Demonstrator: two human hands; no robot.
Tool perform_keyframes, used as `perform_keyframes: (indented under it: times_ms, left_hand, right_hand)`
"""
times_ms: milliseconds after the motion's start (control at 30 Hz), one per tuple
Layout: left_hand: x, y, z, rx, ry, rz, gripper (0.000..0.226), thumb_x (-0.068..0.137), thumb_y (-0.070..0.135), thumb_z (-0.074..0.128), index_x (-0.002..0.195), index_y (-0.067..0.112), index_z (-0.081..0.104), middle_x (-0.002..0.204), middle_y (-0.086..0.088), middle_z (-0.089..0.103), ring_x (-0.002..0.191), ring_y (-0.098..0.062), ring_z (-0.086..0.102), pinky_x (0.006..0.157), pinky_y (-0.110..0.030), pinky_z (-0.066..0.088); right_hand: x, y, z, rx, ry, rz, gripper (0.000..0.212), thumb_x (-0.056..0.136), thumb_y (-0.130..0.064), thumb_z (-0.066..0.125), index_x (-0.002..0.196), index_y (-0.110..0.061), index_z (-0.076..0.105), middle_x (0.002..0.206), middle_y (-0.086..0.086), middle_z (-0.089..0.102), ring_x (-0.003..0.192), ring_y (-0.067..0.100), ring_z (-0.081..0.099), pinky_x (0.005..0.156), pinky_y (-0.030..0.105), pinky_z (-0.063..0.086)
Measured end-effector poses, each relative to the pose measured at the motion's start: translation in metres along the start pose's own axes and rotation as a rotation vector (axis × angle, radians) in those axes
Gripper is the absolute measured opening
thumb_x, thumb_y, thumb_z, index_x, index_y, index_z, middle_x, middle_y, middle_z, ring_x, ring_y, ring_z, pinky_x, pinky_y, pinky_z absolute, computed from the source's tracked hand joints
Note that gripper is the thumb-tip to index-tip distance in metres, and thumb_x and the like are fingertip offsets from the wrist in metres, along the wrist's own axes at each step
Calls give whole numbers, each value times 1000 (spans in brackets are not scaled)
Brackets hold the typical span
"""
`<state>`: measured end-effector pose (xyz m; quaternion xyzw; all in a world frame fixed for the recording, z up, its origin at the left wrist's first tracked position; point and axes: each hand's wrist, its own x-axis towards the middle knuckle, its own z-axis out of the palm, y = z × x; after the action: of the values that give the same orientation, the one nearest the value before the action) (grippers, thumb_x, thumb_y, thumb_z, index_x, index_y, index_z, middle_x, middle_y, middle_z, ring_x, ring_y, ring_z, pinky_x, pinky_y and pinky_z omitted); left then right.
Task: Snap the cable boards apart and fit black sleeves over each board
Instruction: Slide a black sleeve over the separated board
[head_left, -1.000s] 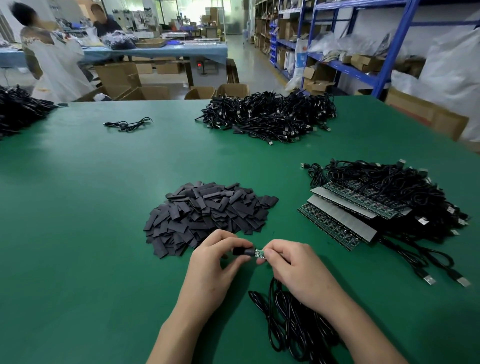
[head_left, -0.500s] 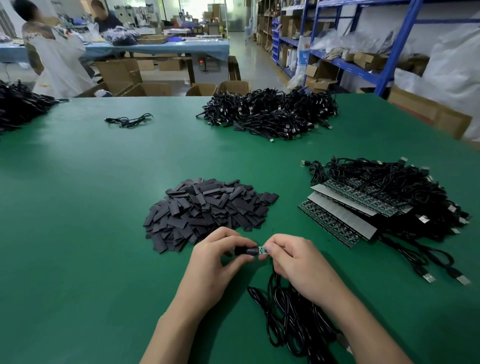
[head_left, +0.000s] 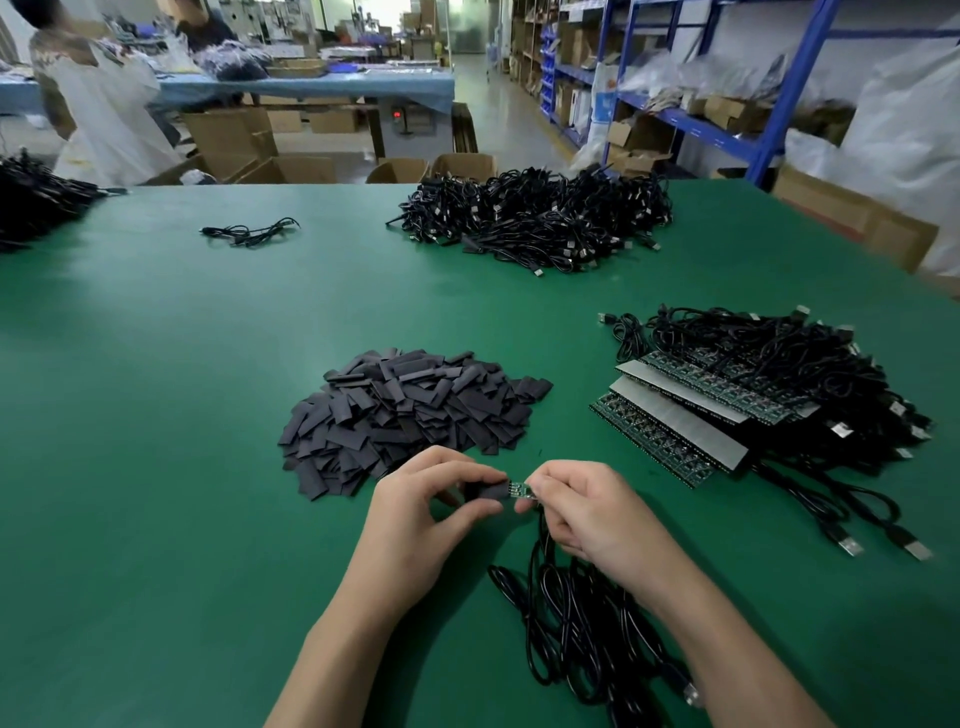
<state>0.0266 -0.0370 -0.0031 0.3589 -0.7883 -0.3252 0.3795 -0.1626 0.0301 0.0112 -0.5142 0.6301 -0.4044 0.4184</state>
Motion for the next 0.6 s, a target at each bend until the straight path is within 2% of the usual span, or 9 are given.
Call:
perform_keyframes:
  times_ms: [133,233,333,467,533,600]
  left_hand:
    - [-2,1,0,112,-8,73,28,78,11,88,100,27,81,96,17,65,90,-7,64,77,-17,49]
    - [-3,1,-1,125,7,76,27,79,12,87,101,27,81,96,17,65,90,-7,64,77,-14,48]
    - [-2,2,0,93,29,38,23,81,15,86,100,26,81,96,16,67,94,-8,65,79,-13,48]
    - [-2,2,2,73,-4,12,22,81,16,86,99,27,81,95,15,67,93,-8,65,80,-16,49]
    - [-2,2,3,66,-4,20,22,80,16,86,98,28,81,95,15,67,92,-8,65,79,-14,48]
    - [-1,1,3,64,2,30,21,80,17,86,98,27,81,95,16,67,92,-7,66,79,-13,47]
  right_hand:
    - [0,2,1,-122,51,-39,33,103,-26,52,77,-29,71,50,-7,42,47,11,34,52,31,28]
    - [-1,3,2,-210,61,-88,28,103,-31,52,82,-37,69,55,-4,42,49,11,33,50,33,26]
    - [-2,3,2,-249,56,-121,26,104,-34,51,84,-37,68,56,-1,43,50,11,35,50,32,27]
    - [-1,6,3,-299,44,-139,26,104,-35,52,84,-35,68,63,16,53,50,11,37,52,34,30]
    - [0,7,4,-292,43,-140,26,104,-35,52,84,-36,68,63,16,52,50,11,37,53,34,30]
    - [0,7,3,-269,37,-138,27,104,-35,51,82,-38,66,59,9,46,50,11,36,53,34,30]
